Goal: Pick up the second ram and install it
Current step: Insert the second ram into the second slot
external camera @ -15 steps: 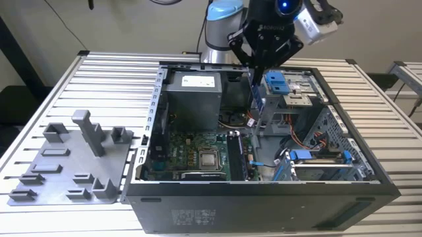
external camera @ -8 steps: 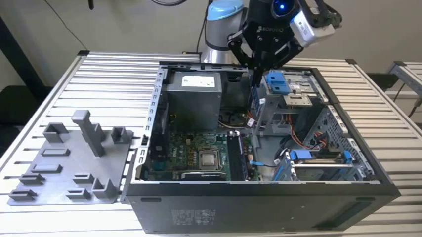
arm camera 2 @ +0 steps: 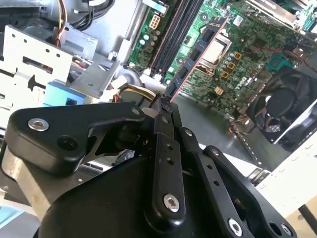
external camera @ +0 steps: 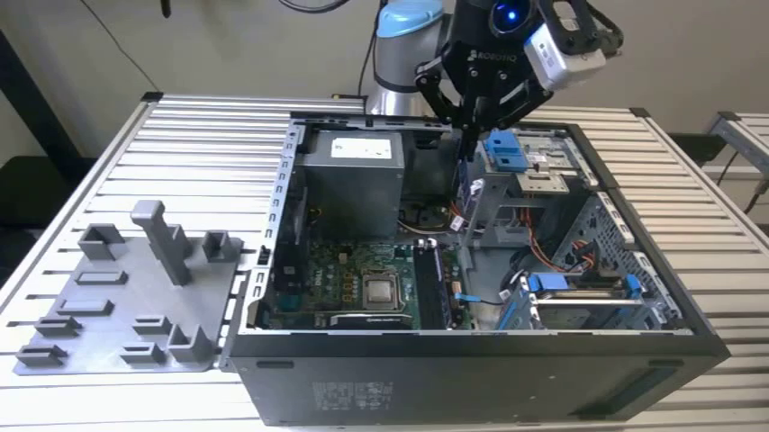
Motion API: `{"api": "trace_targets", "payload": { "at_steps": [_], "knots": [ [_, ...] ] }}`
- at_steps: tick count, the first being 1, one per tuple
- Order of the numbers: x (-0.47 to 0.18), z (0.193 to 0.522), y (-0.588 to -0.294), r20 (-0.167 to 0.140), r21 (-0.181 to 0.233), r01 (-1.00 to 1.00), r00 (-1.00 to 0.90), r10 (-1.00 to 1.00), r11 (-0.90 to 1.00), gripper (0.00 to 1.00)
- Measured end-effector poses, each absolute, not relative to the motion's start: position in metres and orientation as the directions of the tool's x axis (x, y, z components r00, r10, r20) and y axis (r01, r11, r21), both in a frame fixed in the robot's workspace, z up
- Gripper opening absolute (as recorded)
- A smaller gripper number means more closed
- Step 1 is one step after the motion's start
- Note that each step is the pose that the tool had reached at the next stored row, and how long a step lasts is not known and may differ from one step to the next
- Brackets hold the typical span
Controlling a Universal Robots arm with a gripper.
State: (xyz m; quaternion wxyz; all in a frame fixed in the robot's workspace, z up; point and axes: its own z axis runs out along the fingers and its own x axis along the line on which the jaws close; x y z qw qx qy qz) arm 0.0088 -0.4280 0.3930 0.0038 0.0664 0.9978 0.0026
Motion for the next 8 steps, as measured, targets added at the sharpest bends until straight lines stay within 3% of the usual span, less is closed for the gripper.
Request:
{"api": "trace_targets", "payload": {
  "at_steps": [8],
  "knots": [
    [0.0091,0.3893,-0.4284,-0.007,0.006,0.165,-0.986,0.165,0.986,0.13]
  ]
}}
